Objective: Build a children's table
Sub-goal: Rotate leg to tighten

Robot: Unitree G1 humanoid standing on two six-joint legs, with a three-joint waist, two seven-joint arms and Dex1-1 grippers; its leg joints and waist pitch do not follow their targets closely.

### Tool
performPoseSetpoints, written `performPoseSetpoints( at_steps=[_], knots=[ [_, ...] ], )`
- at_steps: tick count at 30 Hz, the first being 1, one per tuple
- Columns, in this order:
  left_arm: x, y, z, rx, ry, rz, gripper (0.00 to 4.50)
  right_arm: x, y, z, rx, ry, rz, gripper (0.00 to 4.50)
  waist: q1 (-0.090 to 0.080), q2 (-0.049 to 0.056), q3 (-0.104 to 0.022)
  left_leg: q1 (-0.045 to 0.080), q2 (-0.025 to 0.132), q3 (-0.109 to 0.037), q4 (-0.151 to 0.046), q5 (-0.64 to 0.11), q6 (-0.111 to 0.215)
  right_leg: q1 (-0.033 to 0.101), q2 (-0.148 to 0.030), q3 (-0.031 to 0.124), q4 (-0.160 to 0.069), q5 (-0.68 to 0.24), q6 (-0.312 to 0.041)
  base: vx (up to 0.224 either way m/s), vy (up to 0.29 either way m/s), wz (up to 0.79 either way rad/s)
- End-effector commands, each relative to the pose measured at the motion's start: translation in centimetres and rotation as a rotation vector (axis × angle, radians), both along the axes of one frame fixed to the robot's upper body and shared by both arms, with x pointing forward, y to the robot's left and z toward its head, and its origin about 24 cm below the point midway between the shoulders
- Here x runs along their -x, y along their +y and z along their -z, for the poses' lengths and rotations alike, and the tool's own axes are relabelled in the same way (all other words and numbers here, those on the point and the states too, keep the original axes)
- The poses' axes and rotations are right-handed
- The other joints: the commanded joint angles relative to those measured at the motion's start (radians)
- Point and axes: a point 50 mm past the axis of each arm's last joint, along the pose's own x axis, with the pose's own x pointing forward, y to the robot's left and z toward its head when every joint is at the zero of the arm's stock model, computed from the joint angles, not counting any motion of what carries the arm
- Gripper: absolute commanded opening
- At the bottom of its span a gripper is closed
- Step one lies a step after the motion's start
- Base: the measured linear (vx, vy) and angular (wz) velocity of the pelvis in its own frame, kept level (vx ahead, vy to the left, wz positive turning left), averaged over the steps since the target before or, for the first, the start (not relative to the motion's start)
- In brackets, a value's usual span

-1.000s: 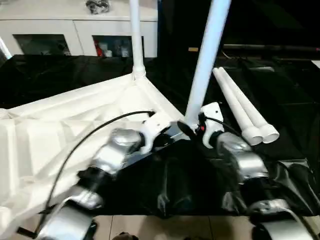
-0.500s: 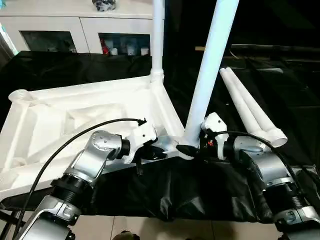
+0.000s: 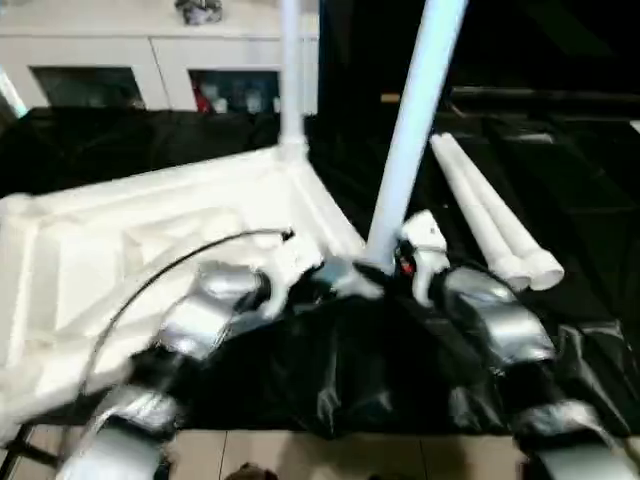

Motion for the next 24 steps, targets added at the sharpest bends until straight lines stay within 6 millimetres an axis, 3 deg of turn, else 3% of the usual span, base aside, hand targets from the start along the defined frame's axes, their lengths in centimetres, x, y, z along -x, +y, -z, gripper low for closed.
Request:
performPoseSetpoints(
  at_steps=[1, 6, 7, 8, 10, 14, 16, 21, 23, 24],
  knots=[
    [-1.2, -1.6, -1.6, 0.05, -0.064, -0.084, 0.0, -0.3, 0.4, 1.0, -0.001, 0.043, 0.143, 2.72, -0.001, -0.008, -0.075, 0.031, 0.079, -0.044, -0.075, -0.243, -0.007, 0.036, -0.088, 0.054, -0.077, -0.295, -0.213, 0.0, 0.0, 0.0],
    [-1.7, -2.7, -1.6, 0.058, -0.078, -0.161, 0.0, -0.3, 1.9, 1.4, -0.017, 0.046, 0.185, 2.72, 0.008, -0.008, -0.081, 0.026, 0.078, -0.038, -0.068, -0.172, 0.032, 0.042, -0.088, 0.055, -0.067, -0.178, -0.228, 0.0, 0.0, 0.0],
    [-1.6, -2.7, -1.6, 0.058, -0.078, -0.161, 0.0, -0.3, 1.9, 1.4, -0.018, 0.045, 0.186, 3.07, 0.01, -0.009, -0.082, 0.026, 0.078, -0.039, -0.068, -0.164, 0.038, 0.044, -0.089, 0.054, -0.065, -0.167, -0.23, 0.0, 0.0, 0.0],
    [-1.4, -3.2, -1.5, 0.065, -0.079, -0.146, 0.0, -0.4, 2.5, 1.3, -0.039, 0.036, 0.191, 3.07, 0.01, -0.008, -0.082, 0.024, 0.078, -0.038, -0.068, -0.155, 0.047, 0.044, -0.089, 0.054, -0.064, -0.16, -0.232, 0.0, 0.0, 0.0],
    [-1.0, -3.6, -1.5, 0.08, -0.081, -0.1, 0.0, -0.5, 2.8, 1.0, -0.076, 0.032, 0.185, 3.44, 0.011, -0.008, -0.08, 0.025, 0.078, -0.038, -0.069, -0.167, 0.052, 0.045, -0.089, 0.053, -0.067, -0.183, -0.23, 0.0, 0.0, 0.0],
    [-0.4, -3.1, -1.4, 0.082, -0.086, -0.027, 0.0, -0.7, 2.9, 0.5, -0.059, 0.001, 0.139, 3.62, 0.009, -0.002, -0.078, 0.026, 0.081, -0.042, -0.073, -0.202, 0.037, 0.043, -0.089, 0.052, -0.071, -0.23, -0.219, 0.0, 0.0, 0.0],
    [0.0, -2.5, -1.2, 0.08, -0.08, 0.012, 0.0, -0.5, 2.8, 0.2, -0.058, 0.003, 0.067, 3.62, 0.002, -0.001, -0.077, 0.024, 0.081, -0.043, -0.075, -0.213, 0.033, 0.046, -0.086, 0.052, -0.069, -0.213, -0.222, 0.0, 0.0, 0.0],
    [0.4, -1.8, -1.0, 0.072, -0.071, 0.058, 0.0, -0.1, 2.4, -0.2, -0.041, -0.009, -0.042, 3.62, 0.003, -0.001, -0.076, 0.025, 0.081, -0.041, -0.072, -0.212, 0.037, 0.046, -0.089, 0.053, -0.07, -0.223, -0.229, 0.0, 0.0, 0.0],
    [0.8, -1.4, -1.0, 0.075, -0.063, 0.099, 0.0, 0.3, 2.1, -0.3, -0.026, -0.018, -0.128, 3.62, 0.004, -0.004, -0.076, 0.025, 0.081, -0.041, -0.073, -0.214, 0.038, 0.046, -0.088, 0.053, -0.07, -0.23, -0.228, 0.0, 0.0, 0.0],
    [1.4, -0.9, -1.1, 0.079, -0.05, 0.175, 0.0, 1.2, 1.5, -0.6, -0.008, -0.024, -0.266, 3.62, 0.008, -0.01, -0.077, 0.024, 0.084, -0.042, -0.072, -0.21, 0.044, 0.049, -0.09, 0.053, -0.067, -0.233, -0.219, 0.0, 0.0, 0.0]
  ],
)
